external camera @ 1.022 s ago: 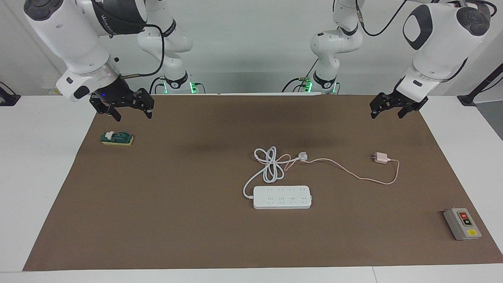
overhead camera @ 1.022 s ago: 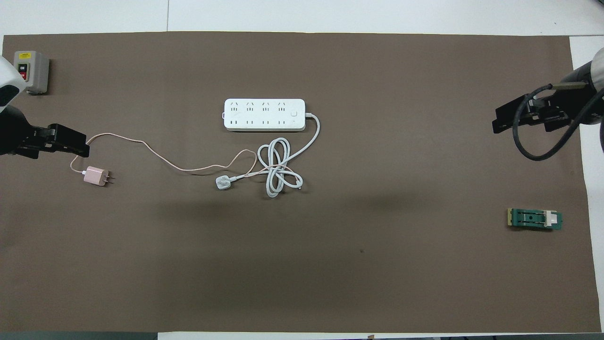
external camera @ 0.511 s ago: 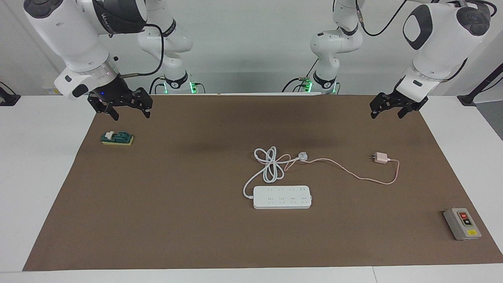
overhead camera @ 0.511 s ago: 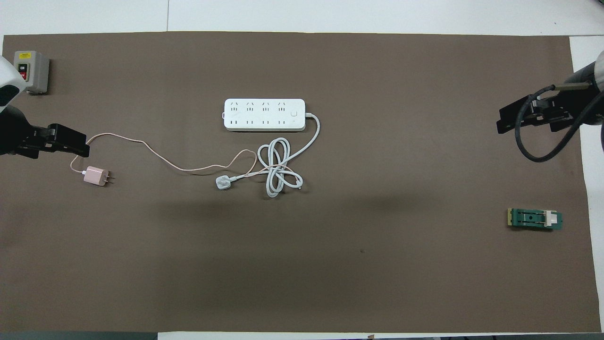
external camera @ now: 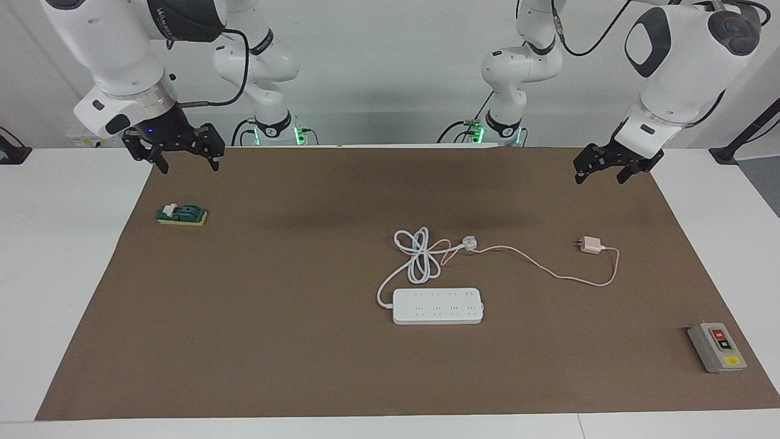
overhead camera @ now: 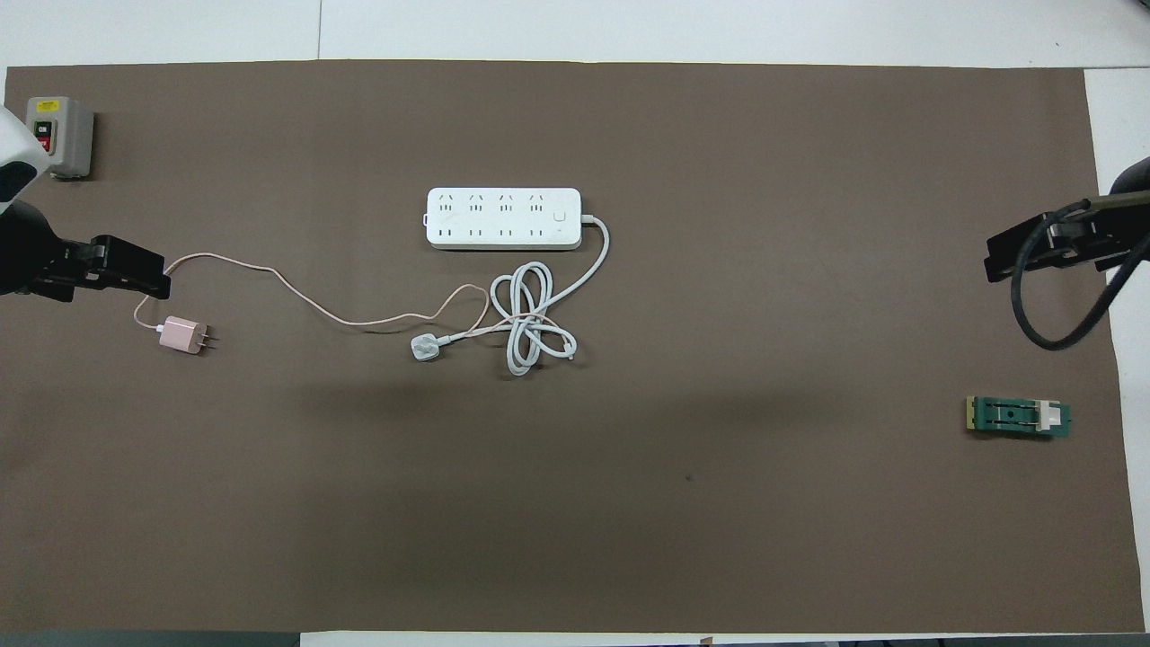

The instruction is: Unplug charger and place it aside

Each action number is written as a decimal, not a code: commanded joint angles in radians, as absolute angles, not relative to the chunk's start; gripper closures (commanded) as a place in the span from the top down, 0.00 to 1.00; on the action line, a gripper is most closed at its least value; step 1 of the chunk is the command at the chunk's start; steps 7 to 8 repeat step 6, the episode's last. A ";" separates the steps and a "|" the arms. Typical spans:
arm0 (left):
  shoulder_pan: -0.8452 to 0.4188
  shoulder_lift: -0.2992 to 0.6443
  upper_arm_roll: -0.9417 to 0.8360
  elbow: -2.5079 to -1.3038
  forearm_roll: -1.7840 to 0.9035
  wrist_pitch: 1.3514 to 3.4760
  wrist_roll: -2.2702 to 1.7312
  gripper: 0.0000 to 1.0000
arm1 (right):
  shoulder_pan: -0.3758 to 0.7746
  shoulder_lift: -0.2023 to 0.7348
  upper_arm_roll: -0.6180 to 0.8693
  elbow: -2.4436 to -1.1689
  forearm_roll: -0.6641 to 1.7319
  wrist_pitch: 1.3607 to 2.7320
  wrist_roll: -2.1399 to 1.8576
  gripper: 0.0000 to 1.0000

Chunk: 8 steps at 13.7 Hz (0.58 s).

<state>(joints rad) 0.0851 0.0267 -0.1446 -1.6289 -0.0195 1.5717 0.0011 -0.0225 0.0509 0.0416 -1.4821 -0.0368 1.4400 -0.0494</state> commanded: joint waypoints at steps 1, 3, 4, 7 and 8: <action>0.087 -0.008 -0.140 -1.667 -0.018 1.588 0.014 1.00 | -0.035 -0.066 0.051 -1.627 -0.052 1.456 -0.072 1.00; 0.087 -0.008 -0.140 -1.667 -0.018 1.588 0.014 1.00 | -0.035 -0.074 0.051 -1.637 -0.051 1.453 -0.071 1.00; 0.087 -0.008 -0.140 -1.667 -0.018 1.588 0.014 1.00 | -0.034 -0.075 0.051 -1.635 -0.051 1.453 -0.069 1.00; 0.087 -0.008 -0.140 -1.667 -0.018 1.588 0.014 1.00 | -0.037 -0.074 0.051 -1.632 -0.051 1.453 -0.069 1.00; 0.087 -0.008 -0.140 -1.667 -0.018 1.588 0.014 1.00 | -0.037 -0.074 0.051 -1.632 -0.051 1.453 -0.069 1.00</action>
